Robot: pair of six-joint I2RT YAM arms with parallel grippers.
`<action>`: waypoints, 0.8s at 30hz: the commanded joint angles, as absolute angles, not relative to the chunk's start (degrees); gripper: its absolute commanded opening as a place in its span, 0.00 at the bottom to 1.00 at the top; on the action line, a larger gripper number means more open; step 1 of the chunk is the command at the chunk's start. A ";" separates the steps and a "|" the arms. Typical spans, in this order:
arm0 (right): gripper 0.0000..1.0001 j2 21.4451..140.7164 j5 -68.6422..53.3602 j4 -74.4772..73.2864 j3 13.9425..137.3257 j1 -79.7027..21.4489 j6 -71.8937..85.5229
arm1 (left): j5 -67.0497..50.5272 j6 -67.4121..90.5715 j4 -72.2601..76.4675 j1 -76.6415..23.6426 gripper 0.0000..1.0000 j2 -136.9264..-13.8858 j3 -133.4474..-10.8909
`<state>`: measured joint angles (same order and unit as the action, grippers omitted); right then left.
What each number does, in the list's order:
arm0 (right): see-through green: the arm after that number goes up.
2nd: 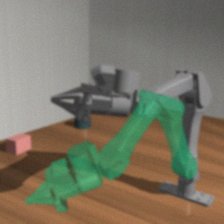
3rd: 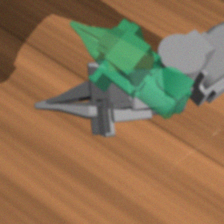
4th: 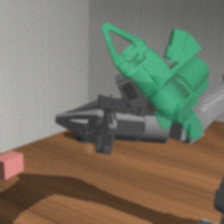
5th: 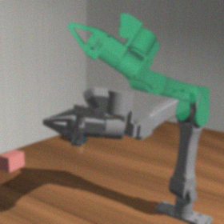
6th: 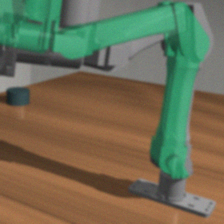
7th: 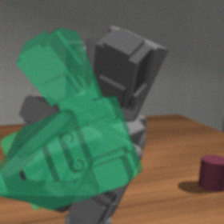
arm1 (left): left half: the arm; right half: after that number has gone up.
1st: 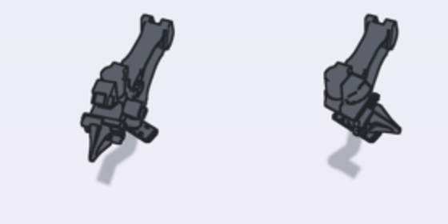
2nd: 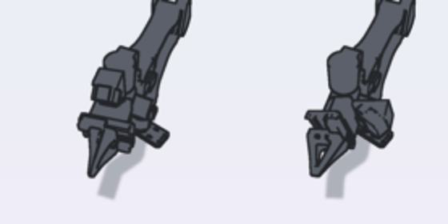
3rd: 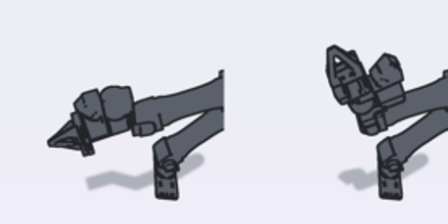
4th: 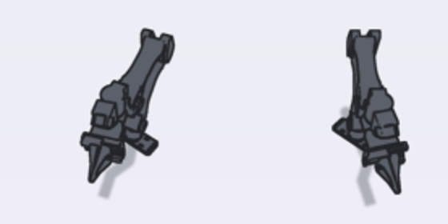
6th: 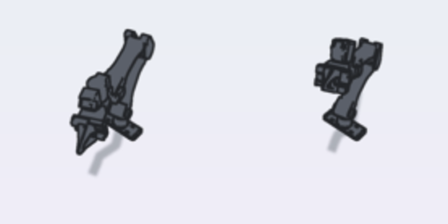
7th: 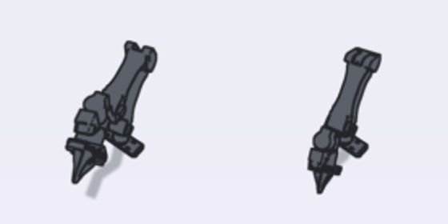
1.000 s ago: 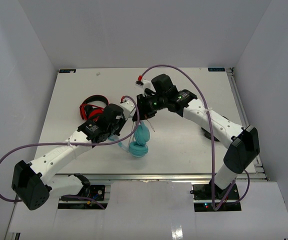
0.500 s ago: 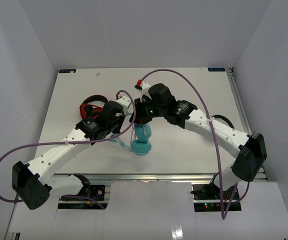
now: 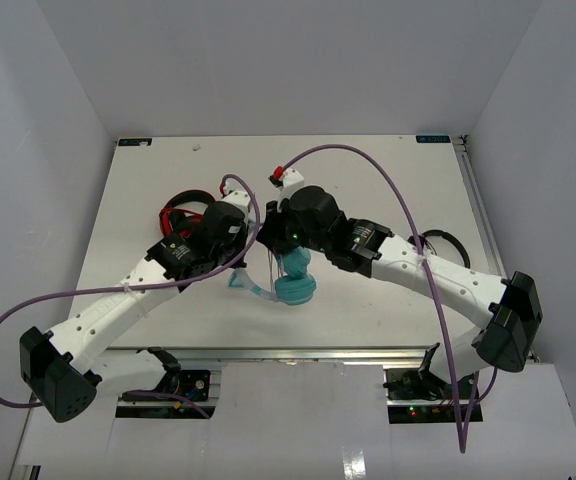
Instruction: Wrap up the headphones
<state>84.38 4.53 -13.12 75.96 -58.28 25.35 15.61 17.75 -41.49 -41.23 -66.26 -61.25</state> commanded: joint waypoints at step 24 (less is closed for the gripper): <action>0.08 81.75 19.34 -12.83 70.32 -66.79 26.20 | 19.50 26.46 -34.36 -41.13 0.00 -60.11 -62.49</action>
<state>83.46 18.28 -11.56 71.99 -65.91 26.44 17.87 23.86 -40.80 -41.28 -62.89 -61.21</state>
